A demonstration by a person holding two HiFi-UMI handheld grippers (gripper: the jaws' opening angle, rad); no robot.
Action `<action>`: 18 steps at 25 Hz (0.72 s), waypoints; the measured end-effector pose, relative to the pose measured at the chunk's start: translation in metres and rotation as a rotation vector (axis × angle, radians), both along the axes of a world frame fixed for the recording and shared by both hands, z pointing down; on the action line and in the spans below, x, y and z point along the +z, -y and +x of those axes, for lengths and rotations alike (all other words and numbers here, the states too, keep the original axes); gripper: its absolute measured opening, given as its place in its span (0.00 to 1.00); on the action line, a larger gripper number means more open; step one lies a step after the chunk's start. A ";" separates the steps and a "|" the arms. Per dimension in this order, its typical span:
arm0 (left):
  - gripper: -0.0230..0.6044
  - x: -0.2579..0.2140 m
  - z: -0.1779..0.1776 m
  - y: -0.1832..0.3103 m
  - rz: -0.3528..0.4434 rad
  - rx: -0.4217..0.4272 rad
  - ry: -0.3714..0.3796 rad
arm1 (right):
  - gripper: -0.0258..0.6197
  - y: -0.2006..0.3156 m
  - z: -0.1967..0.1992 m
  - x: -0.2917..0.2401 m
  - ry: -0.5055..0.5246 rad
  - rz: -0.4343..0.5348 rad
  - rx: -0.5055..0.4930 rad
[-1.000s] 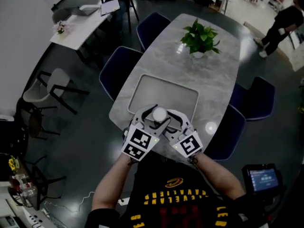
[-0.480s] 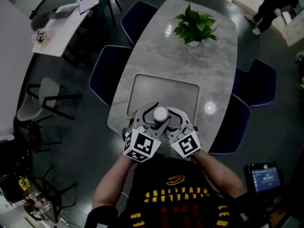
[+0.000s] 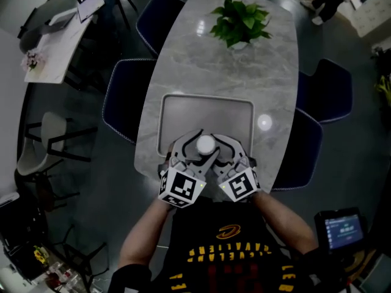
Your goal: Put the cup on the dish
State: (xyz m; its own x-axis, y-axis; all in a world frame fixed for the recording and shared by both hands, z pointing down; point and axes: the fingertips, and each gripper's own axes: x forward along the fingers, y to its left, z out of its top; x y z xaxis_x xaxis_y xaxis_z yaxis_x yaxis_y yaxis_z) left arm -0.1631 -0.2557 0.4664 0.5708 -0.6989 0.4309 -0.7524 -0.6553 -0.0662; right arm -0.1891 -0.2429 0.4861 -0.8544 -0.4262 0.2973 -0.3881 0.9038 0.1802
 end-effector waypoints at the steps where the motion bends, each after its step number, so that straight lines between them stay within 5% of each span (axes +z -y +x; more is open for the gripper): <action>1: 0.46 0.003 0.001 0.002 -0.006 0.007 -0.002 | 0.40 0.002 0.000 0.003 -0.006 -0.002 0.007; 18: 0.46 0.068 0.000 0.033 -0.114 0.088 0.012 | 0.40 0.036 0.001 0.065 -0.110 -0.059 0.097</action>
